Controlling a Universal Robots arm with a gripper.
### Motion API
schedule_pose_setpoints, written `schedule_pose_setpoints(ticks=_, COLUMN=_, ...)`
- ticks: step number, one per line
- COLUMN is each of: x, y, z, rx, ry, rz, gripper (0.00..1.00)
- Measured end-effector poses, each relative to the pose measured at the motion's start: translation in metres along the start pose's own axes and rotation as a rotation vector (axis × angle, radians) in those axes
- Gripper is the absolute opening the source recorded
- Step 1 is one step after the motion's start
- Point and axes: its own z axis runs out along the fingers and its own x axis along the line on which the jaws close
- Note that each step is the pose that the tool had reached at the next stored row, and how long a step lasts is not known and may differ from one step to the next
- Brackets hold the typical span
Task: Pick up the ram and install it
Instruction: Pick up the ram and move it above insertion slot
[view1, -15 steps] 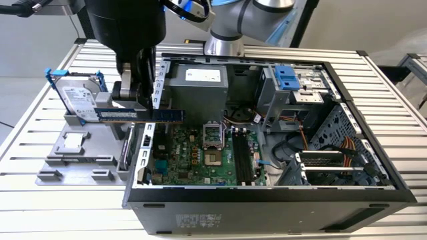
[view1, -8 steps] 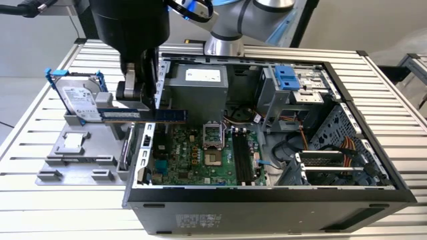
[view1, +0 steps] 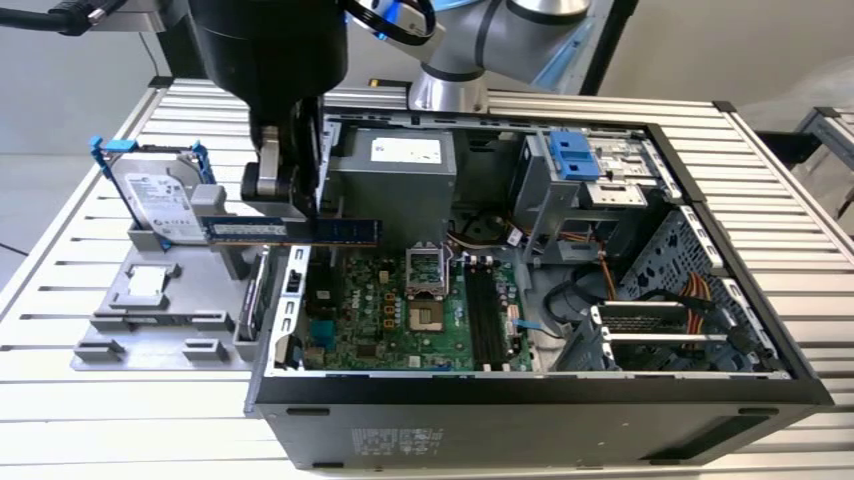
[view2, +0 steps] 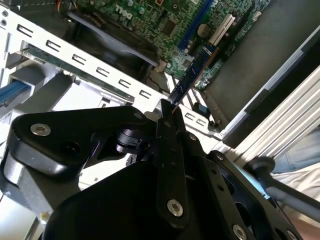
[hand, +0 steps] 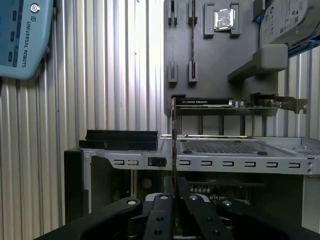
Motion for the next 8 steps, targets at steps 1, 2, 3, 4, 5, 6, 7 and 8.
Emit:
schedule_pose_setpoints(ticks=1, x=0.0, y=-0.0006, z=0.0, rx=0.0, ry=-0.0001, rz=0.0, gripper=0.0)
schedule_pose_setpoints(ticks=2, x=0.0, y=-0.0012, z=0.0, rx=0.0, ry=0.0, rz=0.0, gripper=0.0)
schedule_pose_setpoints(ticks=3, x=0.0, y=-0.0018, z=-0.0001, rx=0.0, ry=0.0, rz=0.0, gripper=0.0)
schedule_pose_setpoints(ticks=4, x=0.0, y=-0.0024, z=0.0, rx=0.0, ry=-0.0001, rz=0.0, gripper=0.0)
schedule_pose_setpoints(ticks=5, x=-0.0001, y=-0.003, z=-0.0001, rx=-0.0001, ry=0.0, rz=0.0, gripper=0.0)
schedule_pose_setpoints(ticks=6, x=-0.0001, y=-0.0035, z=-0.0001, rx=-0.0001, ry=0.0001, rz=0.0, gripper=0.0)
schedule_pose_setpoints(ticks=7, x=-0.0001, y=-0.0042, z=-0.0001, rx=0.0, ry=0.0, rz=0.0, gripper=0.0)
schedule_pose_setpoints(ticks=8, x=-0.0001, y=-0.0048, z=-0.0001, rx=0.0, ry=-0.0001, rz=0.0, gripper=0.0)
